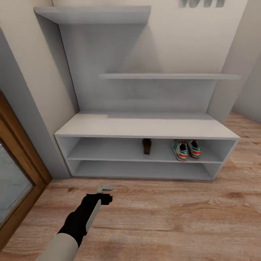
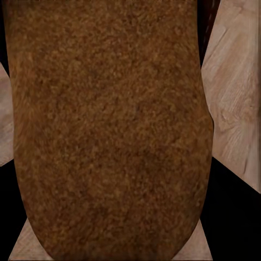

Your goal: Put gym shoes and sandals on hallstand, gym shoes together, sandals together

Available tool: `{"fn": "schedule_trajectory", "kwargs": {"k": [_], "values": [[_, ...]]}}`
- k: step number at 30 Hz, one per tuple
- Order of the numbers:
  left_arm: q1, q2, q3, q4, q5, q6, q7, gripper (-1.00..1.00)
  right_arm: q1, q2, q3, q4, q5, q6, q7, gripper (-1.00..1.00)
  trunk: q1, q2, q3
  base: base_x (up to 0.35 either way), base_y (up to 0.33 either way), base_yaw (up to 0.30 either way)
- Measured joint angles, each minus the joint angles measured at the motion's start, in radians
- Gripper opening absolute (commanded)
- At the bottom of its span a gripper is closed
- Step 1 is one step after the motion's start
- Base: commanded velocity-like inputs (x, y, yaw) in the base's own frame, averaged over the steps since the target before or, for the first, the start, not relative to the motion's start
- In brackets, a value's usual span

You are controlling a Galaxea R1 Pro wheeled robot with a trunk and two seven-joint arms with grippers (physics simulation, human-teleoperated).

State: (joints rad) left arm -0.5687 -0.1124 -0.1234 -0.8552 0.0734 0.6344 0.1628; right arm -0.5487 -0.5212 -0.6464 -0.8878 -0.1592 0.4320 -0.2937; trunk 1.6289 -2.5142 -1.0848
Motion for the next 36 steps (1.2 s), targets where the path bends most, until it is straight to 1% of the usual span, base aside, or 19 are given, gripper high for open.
{"fn": "schedule_trajectory", "kwargs": {"k": [15,24,28,31,34,35,36], "values": [[0.0,0.0,0.0,0.0,0.0,0.0,0.0,1.0,0.0,0.0,0.0,0.0,0.0,0.0,0.0,-1.0,0.0,0.0,0.0,-0.159,0.276,0.0],[0.0,0.0,-0.001,0.0,0.0,0.0,-0.001,1.0,0.0,0.001,0.001,-0.001,0.001,0.001,0.001,-1.0,0.0,0.0,0.0,-0.023,0.058,0.0],[0.0,0.0,-0.001,0.001,0.0,-0.001,-0.001,1.0,0.0,0.013,0.001,-0.001,-0.001,0.0,0.001,-1.0,0.0,0.0,0.0,-0.001,0.004,0.0],[0.0,0.0,-0.002,0.001,0.0,-0.002,-0.002,1.0,0.0,0.031,0.002,0.0,-0.002,0.0,0.002,-1.0,0.0,0.0,0.0,0.0,0.001,0.0],[0.0,0.0,-0.002,0.001,0.0,-0.002,-0.002,1.0,0.0,0.047,0.021,-0.001,-0.003,0.0,0.002,-1.0,0.0,0.0,0.0,0.0,0.0,0.0],[0.0,0.0,-0.002,0.001,0.0,-0.002,-0.002,1.0,0.0,0.056,0.056,0.0,-0.011,-0.002,0.003,-1.0,0.0,0.0,0.0,0.0,0.0,0.0],[0.0,0.0,-0.002,0.001,0.0,-0.002,-0.002,1.0,0.0,0.06,0.089,0.0,-0.008,-0.001,0.002,-1.0,0.0,0.0,0.0,0.0,0.0,0.0]]}}
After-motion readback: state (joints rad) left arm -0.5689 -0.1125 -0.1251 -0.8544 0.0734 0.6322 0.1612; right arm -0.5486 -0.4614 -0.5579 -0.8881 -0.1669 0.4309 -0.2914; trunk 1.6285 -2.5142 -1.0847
